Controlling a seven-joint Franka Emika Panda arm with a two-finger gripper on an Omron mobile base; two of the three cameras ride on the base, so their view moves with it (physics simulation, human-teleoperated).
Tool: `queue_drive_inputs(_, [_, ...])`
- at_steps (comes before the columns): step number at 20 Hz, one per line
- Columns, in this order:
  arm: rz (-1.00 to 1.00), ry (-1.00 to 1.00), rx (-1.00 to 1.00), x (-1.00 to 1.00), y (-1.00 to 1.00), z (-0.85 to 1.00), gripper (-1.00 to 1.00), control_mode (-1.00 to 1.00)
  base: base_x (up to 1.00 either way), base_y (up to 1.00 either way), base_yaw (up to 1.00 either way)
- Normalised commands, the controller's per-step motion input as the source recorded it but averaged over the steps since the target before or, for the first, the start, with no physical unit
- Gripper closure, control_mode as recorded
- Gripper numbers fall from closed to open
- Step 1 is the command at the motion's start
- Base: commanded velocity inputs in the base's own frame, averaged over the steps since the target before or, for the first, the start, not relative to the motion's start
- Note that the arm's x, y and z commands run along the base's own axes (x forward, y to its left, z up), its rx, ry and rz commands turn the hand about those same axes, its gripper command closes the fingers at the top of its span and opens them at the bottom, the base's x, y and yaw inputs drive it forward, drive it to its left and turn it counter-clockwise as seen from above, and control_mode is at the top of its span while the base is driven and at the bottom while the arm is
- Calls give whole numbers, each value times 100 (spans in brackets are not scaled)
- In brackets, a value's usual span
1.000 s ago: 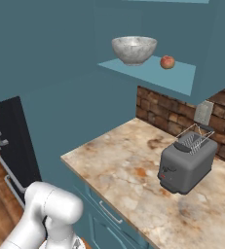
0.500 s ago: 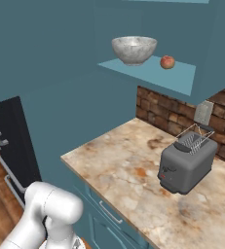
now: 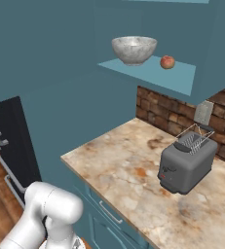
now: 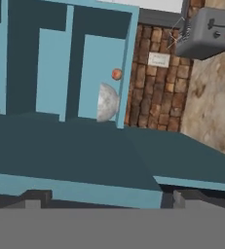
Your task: Pick the mug and place it in the sink. Pick the bowl and place it in the open cabinet and then close the cabinet.
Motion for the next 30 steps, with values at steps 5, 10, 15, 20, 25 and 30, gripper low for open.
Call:
queue_drive_inputs(5, [0, 0, 0, 37, 3, -4, -100, -100, 0, 0, 0])
queue_drive_inputs(10, [0, 0, 0, 41, 14, -9, -100, -100, 0, 0, 0])
queue_drive_inputs(15, [0, 0, 0, 40, 4, -10, -100, -100, 0, 0, 0])
queue_drive_inputs(20, [0, 0, 1, 29, 6, -13, -100, -100, 0, 0, 0])
queue_drive_inputs(25, [0, 0, 4, 24, 37, -32, -100, -100, 0, 0, 0])
queue_drive_inputs(30, [0, 1, 9, 32, 38, -19, -100, -100, 0, 0, 0])
